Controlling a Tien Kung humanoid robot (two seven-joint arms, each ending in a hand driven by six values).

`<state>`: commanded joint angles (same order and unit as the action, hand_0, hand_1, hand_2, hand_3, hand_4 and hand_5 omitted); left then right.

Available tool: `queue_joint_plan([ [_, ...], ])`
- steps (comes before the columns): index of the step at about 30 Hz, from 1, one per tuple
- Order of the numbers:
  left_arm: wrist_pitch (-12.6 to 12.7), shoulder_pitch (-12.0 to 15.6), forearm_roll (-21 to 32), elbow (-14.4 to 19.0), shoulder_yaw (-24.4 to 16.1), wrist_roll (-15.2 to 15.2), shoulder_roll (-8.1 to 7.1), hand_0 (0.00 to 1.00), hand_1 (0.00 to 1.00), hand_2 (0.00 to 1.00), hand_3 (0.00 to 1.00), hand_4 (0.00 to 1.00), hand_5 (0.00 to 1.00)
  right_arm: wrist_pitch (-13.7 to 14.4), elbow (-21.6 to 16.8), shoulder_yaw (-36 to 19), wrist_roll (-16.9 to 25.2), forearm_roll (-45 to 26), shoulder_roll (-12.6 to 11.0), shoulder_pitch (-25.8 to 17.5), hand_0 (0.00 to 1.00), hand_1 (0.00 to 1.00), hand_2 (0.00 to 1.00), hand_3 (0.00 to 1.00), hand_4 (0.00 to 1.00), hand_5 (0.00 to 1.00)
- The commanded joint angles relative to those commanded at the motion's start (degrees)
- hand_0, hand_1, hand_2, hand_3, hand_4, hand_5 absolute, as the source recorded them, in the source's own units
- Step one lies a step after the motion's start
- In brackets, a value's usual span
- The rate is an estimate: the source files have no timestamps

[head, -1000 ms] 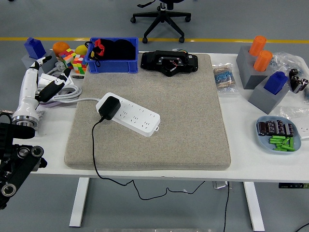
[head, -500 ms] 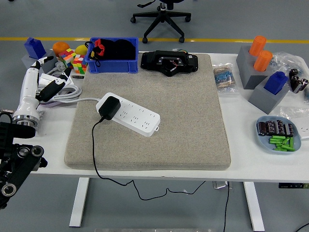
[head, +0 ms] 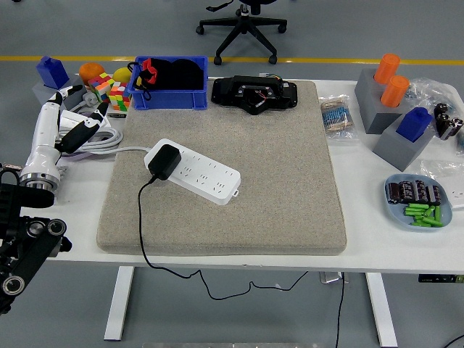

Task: Press the white button,pick up the black plug,place it near the board,insert it into the board

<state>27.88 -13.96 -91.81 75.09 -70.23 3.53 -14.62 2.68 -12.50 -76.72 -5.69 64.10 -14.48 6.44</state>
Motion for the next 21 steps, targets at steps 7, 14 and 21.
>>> queue_joint_plan([
  [7,-0.25,-0.19,0.12,0.17,0.16,-0.01,0.15,0.998,0.968,0.904,0.822,0.831,0.644,-0.09,0.17,0.10,-0.14,0.09,0.12,-0.19,0.617,0.589,0.585,0.583,0.651,0.392],
  [14,-0.36,-0.21,0.16,0.12,0.20,0.14,-0.03,0.998,0.968,0.903,0.820,0.830,0.645,-0.12,-0.07,0.39,-0.15,-0.18,-0.09,0.19,0.617,0.590,0.585,0.584,0.652,0.394],
  [21,-0.46,-0.30,0.23,0.00,0.39,0.31,-0.22,0.998,0.967,0.902,0.816,0.824,0.645,-0.44,0.19,0.29,-0.72,0.04,-0.07,0.01,0.617,0.590,0.588,0.585,0.654,0.397],
])
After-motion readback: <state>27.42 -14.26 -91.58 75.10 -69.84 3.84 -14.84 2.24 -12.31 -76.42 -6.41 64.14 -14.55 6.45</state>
